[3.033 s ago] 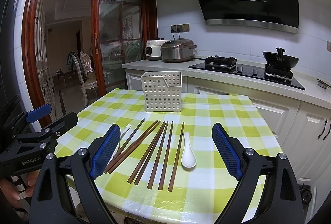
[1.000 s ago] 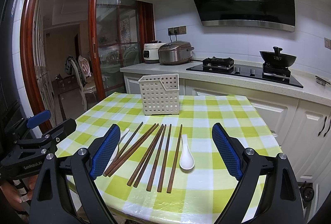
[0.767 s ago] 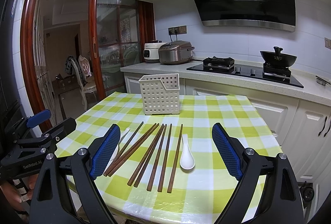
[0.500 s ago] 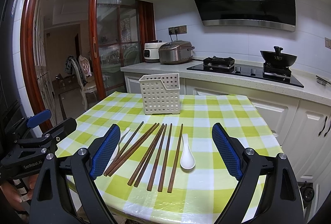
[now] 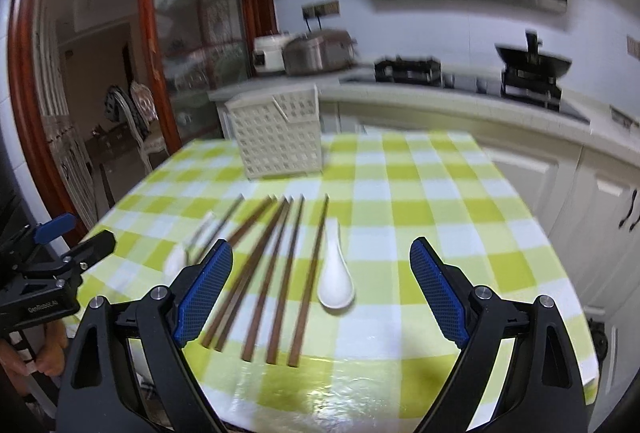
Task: Organize utensils
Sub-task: 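Lower the right gripper onto the white spoon and close on its handle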
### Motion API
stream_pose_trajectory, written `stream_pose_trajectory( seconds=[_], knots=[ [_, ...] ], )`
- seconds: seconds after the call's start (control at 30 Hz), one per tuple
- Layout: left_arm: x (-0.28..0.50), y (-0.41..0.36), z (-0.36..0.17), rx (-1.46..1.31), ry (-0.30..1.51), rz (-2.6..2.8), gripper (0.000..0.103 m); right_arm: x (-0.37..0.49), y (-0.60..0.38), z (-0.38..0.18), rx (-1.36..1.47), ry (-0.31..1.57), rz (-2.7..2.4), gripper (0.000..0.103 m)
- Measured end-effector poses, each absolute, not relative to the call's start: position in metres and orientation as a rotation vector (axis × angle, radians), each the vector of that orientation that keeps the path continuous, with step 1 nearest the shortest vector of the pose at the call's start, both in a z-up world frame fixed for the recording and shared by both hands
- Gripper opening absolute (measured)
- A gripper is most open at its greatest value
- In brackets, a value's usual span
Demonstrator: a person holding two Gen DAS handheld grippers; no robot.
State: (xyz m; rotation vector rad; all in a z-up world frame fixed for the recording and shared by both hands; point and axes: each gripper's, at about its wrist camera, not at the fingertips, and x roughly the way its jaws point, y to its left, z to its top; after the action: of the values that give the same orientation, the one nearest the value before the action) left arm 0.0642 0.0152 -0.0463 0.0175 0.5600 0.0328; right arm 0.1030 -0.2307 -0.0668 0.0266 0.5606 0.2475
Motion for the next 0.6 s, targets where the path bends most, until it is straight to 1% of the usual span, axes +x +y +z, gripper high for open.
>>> stream_pose_trajectory(
  seconds=[0.17, 0.27, 0.37, 0.47, 0.53, 0.6],
  knots=[
    [0.098, 0.028, -0.077, 0.011, 0.703, 0.041, 0.099, 0.135, -0.237, -0.089, 0.018, 0.644, 0.218, 0.085],
    [0.115, 0.040, -0.090, -0.042, 0.777, 0.017, 0.099, 0.163, -0.232, -0.102, -0.007, 0.725, 0.238, 0.085],
    [0.136, 0.046, -0.097, -0.035, 0.844, -0.006, 0.099, 0.190, -0.224, -0.111, -0.030, 0.793, 0.268, 0.085],
    [0.157, 0.050, -0.098, -0.014, 0.873, 0.008, 0.099, 0.209, -0.215, -0.116, -0.061, 0.829, 0.272, 0.085],
    [0.173, 0.053, -0.099, -0.020, 0.889, 0.013, 0.099, 0.221, -0.207, -0.120, -0.081, 0.850, 0.282, 0.082],
    [0.187, 0.055, -0.099, -0.028, 0.906, 0.017, 0.099, 0.233, -0.202, -0.126, -0.091, 0.876, 0.288, 0.072]
  ],
)
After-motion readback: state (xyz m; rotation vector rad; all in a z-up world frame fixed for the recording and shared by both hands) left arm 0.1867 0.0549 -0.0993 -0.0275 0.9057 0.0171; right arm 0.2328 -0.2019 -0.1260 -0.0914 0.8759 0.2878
